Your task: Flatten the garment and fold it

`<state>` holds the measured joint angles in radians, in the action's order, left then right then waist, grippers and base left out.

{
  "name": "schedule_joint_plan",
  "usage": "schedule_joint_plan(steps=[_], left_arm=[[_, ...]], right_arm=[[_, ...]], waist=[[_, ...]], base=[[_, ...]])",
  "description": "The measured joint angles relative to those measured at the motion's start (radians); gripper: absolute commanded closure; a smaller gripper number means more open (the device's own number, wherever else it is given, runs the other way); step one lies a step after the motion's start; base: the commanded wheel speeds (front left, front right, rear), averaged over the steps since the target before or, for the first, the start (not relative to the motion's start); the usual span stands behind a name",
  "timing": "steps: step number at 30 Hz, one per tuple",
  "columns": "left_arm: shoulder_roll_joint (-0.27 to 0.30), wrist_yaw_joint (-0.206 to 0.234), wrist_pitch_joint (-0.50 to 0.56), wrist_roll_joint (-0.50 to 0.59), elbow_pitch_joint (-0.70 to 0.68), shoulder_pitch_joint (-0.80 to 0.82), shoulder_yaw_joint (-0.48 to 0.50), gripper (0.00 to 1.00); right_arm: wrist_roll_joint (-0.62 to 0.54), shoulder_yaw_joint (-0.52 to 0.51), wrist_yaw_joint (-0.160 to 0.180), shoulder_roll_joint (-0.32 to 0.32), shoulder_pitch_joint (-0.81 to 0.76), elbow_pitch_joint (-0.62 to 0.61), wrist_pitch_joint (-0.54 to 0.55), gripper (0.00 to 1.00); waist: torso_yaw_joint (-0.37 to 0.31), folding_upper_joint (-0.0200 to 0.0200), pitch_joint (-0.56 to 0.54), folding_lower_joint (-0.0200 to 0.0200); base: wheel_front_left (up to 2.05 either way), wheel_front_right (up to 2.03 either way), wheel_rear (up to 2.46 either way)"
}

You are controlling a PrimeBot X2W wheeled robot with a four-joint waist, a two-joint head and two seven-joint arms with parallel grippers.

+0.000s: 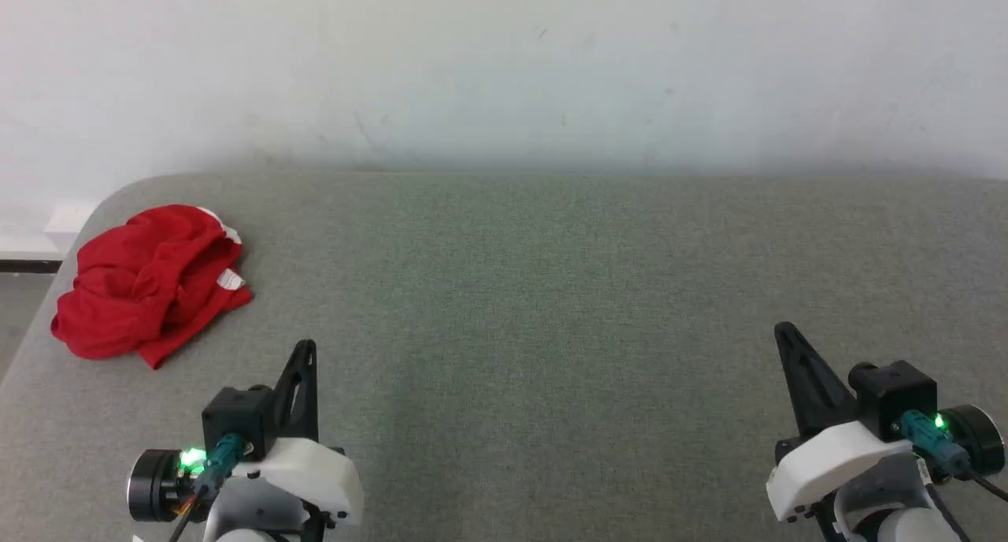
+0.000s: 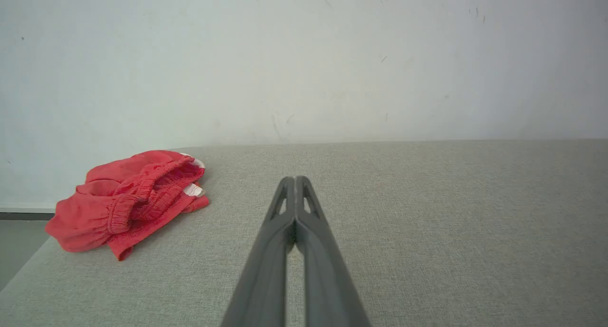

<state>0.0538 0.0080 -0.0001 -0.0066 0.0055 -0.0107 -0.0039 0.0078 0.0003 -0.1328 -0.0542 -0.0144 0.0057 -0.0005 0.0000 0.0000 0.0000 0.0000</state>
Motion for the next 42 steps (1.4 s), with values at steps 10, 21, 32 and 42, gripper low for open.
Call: schedule_joint_plan(steps=[10, 21, 32, 42], left_arm=[[0.000, 0.000, 0.000, 0.000, 0.000, 0.000, 0.000, 1.00], [0.000, 0.000, 0.000, 0.000, 0.000, 0.000, 0.000, 1.00], [0.000, 0.002, -0.001, 0.000, 0.005, 0.000, -0.002, 0.00], [0.000, 0.012, -0.021, -0.001, 0.013, 0.000, -0.008, 0.00]], right_arm=[[0.000, 0.000, 0.000, 0.000, 0.000, 0.000, 0.000, 1.00], [0.000, 0.000, 0.000, 0.000, 0.000, 0.000, 0.000, 1.00], [0.002, -0.001, 0.000, -0.001, -0.001, 0.005, -0.002, 0.00], [0.003, -0.009, 0.000, -0.001, -0.002, 0.009, -0.022, 0.00]], waist=[[0.000, 0.0000, 0.000, 0.0000], [0.000, 0.0000, 0.000, 0.0000], [0.000, 0.0000, 0.000, 0.0000], [0.003, 0.0000, -0.001, 0.0000]], base=[[0.00, 0.00, 0.00], [0.00, 0.00, 0.00], [0.00, 0.00, 0.00], [0.00, 0.00, 0.00]])
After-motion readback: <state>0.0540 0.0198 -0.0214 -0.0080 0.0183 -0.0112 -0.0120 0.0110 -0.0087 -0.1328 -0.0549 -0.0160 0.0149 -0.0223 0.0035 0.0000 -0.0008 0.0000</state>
